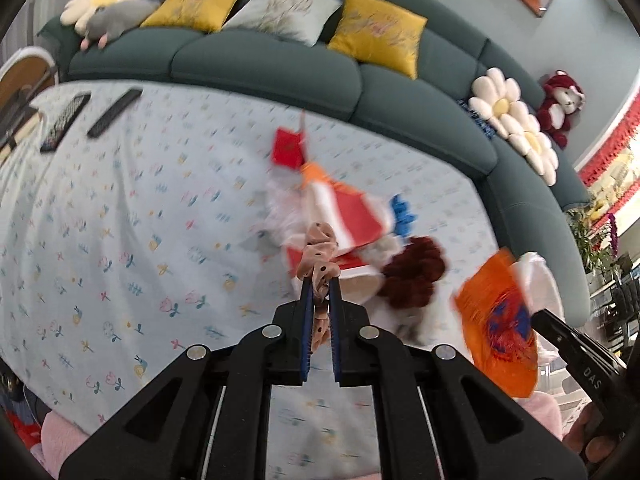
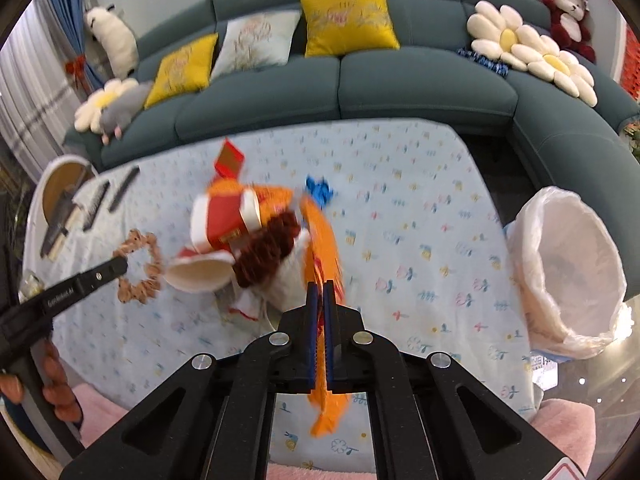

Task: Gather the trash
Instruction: 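Grasp pink scrunchie with left gripper while right gripper grasps orange bag, then carry both items over the white bin and open both grippers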

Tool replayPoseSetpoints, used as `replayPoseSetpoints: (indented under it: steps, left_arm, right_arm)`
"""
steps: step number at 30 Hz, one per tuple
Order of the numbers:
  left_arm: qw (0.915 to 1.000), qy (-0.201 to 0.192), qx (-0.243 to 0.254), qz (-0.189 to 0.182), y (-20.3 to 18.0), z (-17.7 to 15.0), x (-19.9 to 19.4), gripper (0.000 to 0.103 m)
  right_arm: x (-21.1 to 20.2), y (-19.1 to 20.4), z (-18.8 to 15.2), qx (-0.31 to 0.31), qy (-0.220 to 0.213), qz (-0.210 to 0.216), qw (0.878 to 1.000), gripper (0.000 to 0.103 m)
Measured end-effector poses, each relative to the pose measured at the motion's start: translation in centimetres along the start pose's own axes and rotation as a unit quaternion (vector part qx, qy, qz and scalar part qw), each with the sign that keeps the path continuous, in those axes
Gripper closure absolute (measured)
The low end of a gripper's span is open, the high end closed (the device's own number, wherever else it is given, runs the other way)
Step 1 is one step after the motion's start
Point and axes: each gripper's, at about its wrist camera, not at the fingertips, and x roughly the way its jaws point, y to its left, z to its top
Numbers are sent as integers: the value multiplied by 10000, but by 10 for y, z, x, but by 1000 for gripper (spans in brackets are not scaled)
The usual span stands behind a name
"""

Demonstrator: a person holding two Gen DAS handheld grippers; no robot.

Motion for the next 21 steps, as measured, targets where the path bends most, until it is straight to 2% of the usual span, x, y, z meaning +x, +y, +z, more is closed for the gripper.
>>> replayPoseSetpoints:
  steps: [6, 9, 10, 12, 14, 19, 21]
  left_arm:
    - [9990, -263, 335, -165, -49, 7, -32, 96]
    - [9981, -305, 484, -233, -69, 5, -39, 96]
    - [9979, -293, 517, -254, -75, 3, -40, 96]
    - [9976, -240, 577, -292, -84, 0, -40, 96]
    - [9973, -155, 652, -314, -95, -7, -36, 96]
    - [9962, 126, 769, -377, -115, -23, -17, 96]
    - [9956, 190, 838, -385, -124, -29, -12, 96]
  right_arm:
    - [-36, -13, 10, 91, -417, 81, 9991, 103]
    - [-38, -26, 5, 195, -332, 129, 9992, 101]
    - [-35, -32, 1, 246, -258, 100, 9993, 96]
    - [-26, -45, -12, 332, -87, -80, 9994, 64]
    - [-17, -61, -27, 527, -31, -186, 9984, 50]
    - [24, -99, -64, 791, 645, -524, 9934, 40]
    - [38, -110, -76, 970, 900, -548, 9897, 39]
